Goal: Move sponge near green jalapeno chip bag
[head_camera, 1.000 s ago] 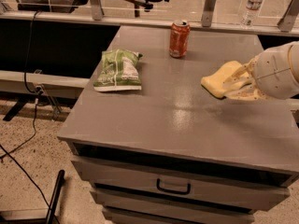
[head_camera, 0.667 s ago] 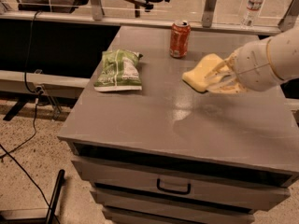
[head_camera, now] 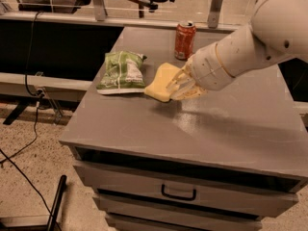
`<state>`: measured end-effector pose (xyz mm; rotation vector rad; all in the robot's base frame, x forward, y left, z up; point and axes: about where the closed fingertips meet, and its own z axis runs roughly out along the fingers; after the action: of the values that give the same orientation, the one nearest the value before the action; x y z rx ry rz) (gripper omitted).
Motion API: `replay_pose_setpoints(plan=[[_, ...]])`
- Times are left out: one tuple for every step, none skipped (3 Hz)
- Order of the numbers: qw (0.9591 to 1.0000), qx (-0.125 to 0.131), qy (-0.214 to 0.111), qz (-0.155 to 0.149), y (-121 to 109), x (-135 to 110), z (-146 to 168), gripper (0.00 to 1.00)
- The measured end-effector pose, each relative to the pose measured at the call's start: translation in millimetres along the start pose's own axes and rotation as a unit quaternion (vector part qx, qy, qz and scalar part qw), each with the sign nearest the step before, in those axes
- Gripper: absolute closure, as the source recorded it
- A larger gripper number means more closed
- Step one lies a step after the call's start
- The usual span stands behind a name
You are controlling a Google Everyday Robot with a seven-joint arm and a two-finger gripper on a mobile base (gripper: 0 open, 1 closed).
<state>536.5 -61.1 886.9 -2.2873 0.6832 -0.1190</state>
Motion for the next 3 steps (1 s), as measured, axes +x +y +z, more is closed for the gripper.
replay_pose_setpoints(plan=[[0.9989, -0.018, -0.034, -0.026, -3.5, -6.5, 27.4, 1.00], [0.9973, -0.033, -0.054, -0.037, -3.0, -9.1, 43.1, 1.00], [0.9965, -0.039, -0.062, -0.039, -1.7, -11.1, 47.7, 0.97]])
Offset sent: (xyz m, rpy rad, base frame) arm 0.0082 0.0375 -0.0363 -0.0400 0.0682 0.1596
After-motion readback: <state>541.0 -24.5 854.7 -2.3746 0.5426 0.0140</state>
